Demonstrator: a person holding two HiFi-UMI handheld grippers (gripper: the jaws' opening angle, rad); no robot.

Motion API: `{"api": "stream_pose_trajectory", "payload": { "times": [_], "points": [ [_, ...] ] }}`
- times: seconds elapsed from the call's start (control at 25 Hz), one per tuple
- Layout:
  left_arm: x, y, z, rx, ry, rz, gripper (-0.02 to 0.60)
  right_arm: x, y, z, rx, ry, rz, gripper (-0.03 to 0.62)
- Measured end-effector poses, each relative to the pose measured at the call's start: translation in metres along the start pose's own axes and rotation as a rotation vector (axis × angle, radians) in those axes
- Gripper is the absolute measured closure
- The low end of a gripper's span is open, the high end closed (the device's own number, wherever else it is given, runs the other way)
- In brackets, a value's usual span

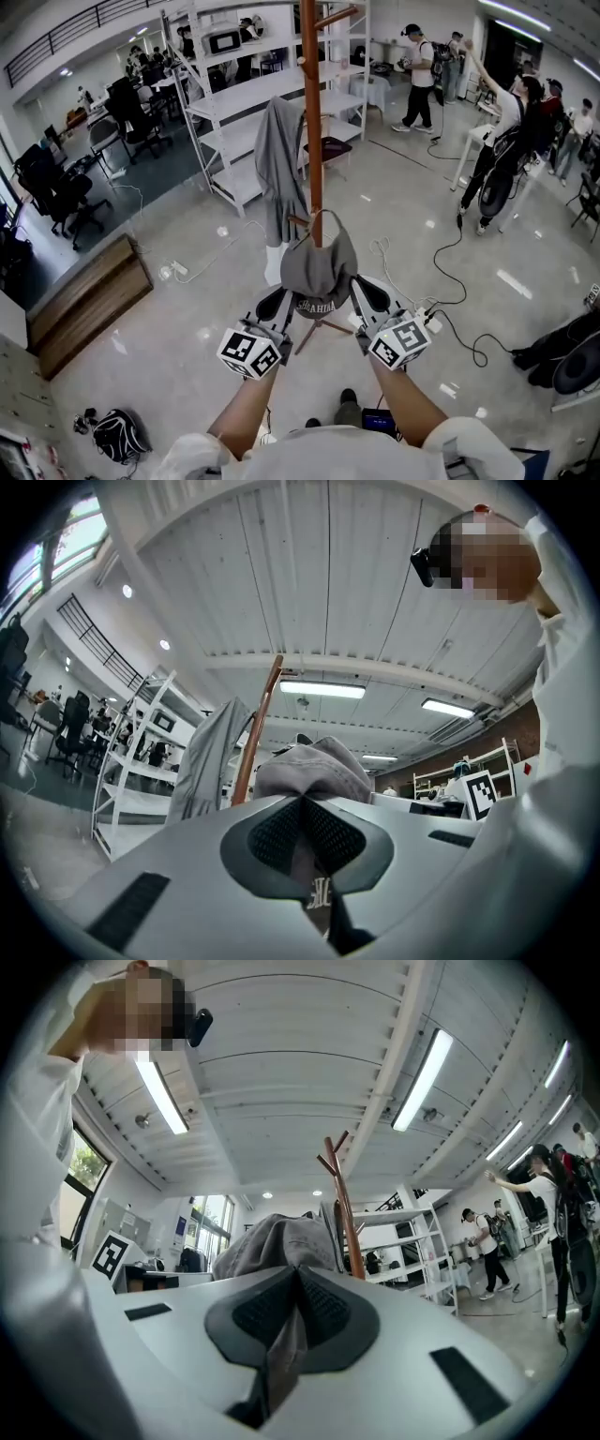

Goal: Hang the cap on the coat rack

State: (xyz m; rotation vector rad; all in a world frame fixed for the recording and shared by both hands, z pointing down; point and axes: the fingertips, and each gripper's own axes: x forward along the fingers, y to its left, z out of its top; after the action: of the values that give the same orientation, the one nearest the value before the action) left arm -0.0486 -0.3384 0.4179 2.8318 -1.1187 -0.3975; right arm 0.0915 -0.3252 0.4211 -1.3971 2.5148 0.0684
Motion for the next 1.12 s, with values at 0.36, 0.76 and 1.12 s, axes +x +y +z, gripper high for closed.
{"api": "stream_pose_trajectory", "payload": {
  "times": [0.36,0.76,1.12],
  "points": [
    [0.062,0.013,0.058,0.094,-0.028,0.031,0.565,0.053,-0.036,0.066,-0.045,-0.075,0.120,0.566],
    [0.113,0.020,0.116,0.174,-0.079,0.062,0.565,0.095,-0.064,0.125,-0.089,-0.146,0.268,0.568],
    [0.128,0.026,0.153,0.195,-0.121,0.073,0.565,0.122,-0.063,0.164,-0.075,-0.201,0.379,0.568]
  ]
}}
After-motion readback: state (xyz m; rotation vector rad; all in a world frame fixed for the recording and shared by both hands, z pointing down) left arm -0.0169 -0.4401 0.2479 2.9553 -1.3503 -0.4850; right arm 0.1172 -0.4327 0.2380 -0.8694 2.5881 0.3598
